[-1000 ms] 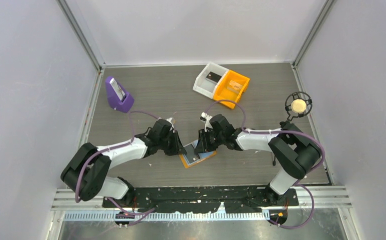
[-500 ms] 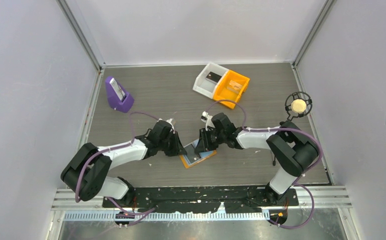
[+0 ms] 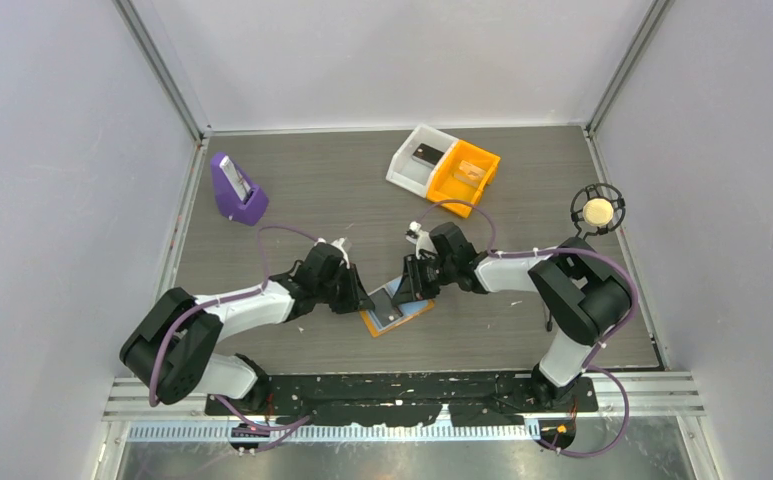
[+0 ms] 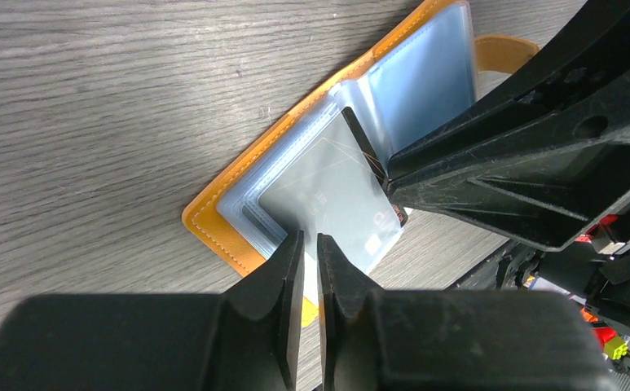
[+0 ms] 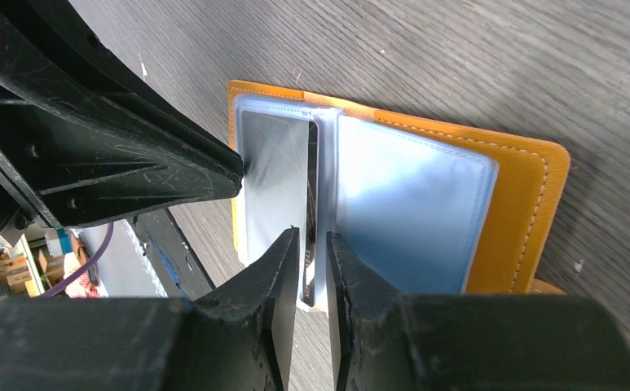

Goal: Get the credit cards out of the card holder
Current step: Remove the credit card from the card holder.

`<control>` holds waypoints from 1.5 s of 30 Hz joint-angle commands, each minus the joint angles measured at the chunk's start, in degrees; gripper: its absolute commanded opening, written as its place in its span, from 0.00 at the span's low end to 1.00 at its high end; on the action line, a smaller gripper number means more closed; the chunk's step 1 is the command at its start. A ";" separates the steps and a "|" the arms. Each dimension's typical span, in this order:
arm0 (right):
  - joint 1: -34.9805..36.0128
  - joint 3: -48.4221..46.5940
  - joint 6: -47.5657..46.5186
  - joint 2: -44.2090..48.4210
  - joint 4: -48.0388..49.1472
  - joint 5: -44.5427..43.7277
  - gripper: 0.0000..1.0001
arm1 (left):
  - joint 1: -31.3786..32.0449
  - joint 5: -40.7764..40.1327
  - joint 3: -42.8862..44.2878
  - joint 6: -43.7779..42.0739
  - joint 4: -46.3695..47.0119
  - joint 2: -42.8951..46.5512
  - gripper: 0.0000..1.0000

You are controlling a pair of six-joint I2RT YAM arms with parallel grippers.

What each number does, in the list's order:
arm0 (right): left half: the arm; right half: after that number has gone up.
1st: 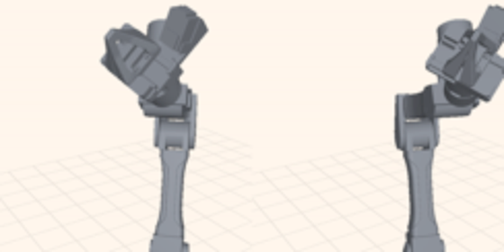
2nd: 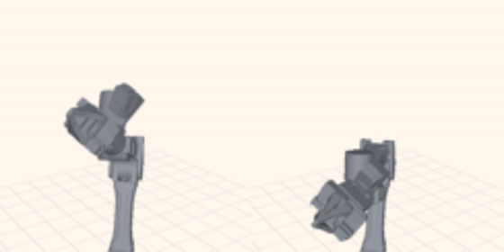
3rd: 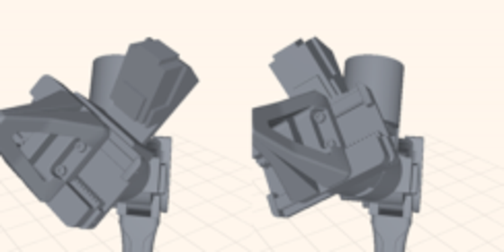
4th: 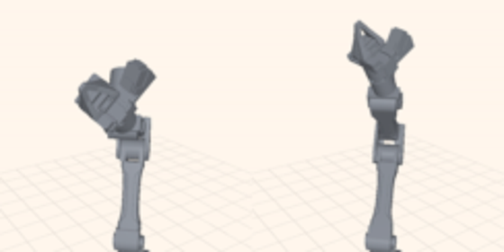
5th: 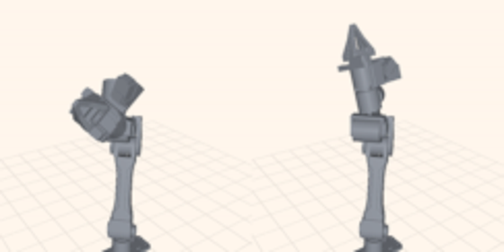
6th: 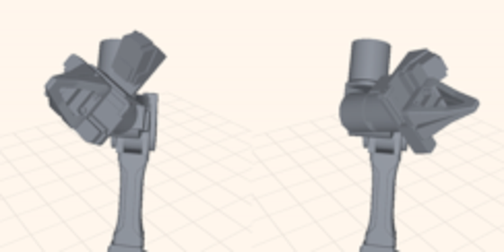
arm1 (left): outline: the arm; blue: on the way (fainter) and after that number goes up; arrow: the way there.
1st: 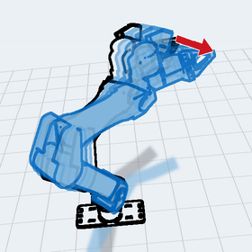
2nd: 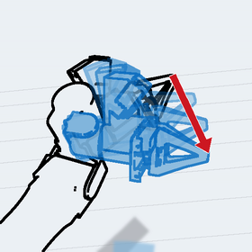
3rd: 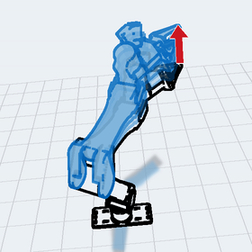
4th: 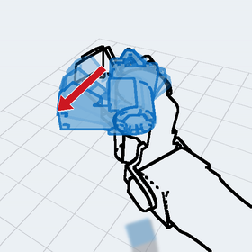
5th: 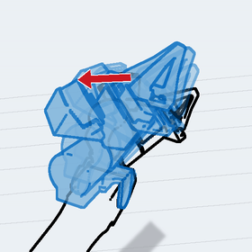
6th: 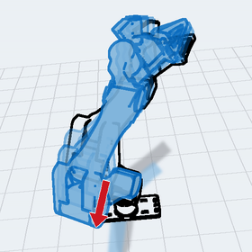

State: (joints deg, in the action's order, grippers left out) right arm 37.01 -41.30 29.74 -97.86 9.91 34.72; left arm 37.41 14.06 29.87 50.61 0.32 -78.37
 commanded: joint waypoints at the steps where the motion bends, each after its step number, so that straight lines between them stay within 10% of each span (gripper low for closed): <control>1: -0.53 0.05 0.11 -0.80 2.28 3.01 0.26 | 0.38 -1.69 -1.82 -0.86 -1.70 0.65 0.14; 14: -0.63 -0.18 3.03 -2.96 4.91 4.96 0.26 | 1.28 -1.17 -2.06 -0.52 -0.95 0.32 0.15; 22: -2.82 0.92 5.30 -0.32 7.15 6.68 0.06 | 1.44 -3.21 -2.68 -0.77 -1.75 1.22 0.16; 30: -3.96 2.06 8.78 3.00 7.81 7.97 0.17 | 1.53 -3.62 -3.22 -0.95 -1.17 1.56 0.20; 45: -5.00 2.74 8.17 6.88 5.07 5.27 0.05 | 1.75 -4.12 -3.85 -1.17 -1.00 1.79 0.20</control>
State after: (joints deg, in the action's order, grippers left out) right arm 32.64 -38.13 38.74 -95.13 15.68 41.58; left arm 38.72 12.97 27.86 50.63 2.04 -76.58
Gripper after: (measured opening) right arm 0.067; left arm 0.200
